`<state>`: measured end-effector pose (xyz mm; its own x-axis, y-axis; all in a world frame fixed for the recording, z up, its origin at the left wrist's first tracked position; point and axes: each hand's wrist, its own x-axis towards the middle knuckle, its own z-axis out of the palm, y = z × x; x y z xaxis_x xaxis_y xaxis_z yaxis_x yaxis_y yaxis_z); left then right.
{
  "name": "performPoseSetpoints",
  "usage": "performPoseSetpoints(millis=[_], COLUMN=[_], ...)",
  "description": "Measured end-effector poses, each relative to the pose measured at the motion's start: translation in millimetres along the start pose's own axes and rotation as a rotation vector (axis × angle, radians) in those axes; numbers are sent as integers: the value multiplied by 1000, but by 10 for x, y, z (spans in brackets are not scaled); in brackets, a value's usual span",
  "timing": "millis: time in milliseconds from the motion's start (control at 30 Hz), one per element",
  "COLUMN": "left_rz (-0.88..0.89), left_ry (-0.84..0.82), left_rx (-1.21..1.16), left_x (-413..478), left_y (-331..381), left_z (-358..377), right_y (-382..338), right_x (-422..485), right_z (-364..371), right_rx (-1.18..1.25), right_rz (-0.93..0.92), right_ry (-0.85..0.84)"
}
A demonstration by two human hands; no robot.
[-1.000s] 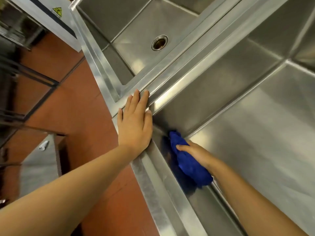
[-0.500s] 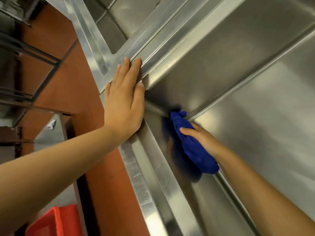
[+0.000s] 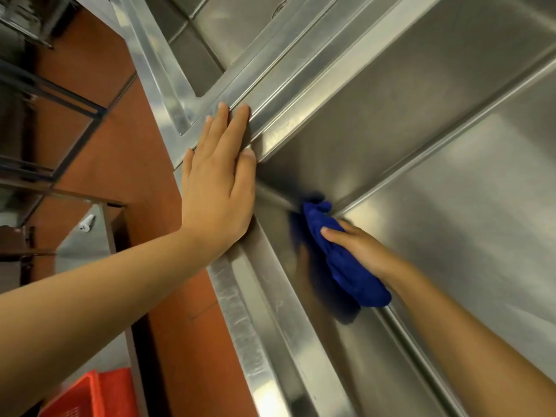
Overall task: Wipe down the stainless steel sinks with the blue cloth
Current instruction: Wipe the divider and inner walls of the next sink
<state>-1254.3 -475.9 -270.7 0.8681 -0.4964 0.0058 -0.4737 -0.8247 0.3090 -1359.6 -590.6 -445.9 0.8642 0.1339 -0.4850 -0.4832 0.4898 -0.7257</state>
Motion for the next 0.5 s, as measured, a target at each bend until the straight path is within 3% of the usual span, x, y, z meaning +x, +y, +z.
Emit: performPoseSetpoints(millis=[233, 400, 500], left_rz=[3, 8, 6], left_ry=[-1, 12, 10], left_rx=[-12, -2, -8], left_x=[8, 3, -2], left_y=[-28, -1, -6], left_z=[-3, 0, 2], right_y=[198, 35, 59], right_x=[22, -336, -319], right_z=[-40, 97, 66], right_rx=[46, 59, 42], right_rz=[158, -48, -81], right_ry=[100, -25, 15])
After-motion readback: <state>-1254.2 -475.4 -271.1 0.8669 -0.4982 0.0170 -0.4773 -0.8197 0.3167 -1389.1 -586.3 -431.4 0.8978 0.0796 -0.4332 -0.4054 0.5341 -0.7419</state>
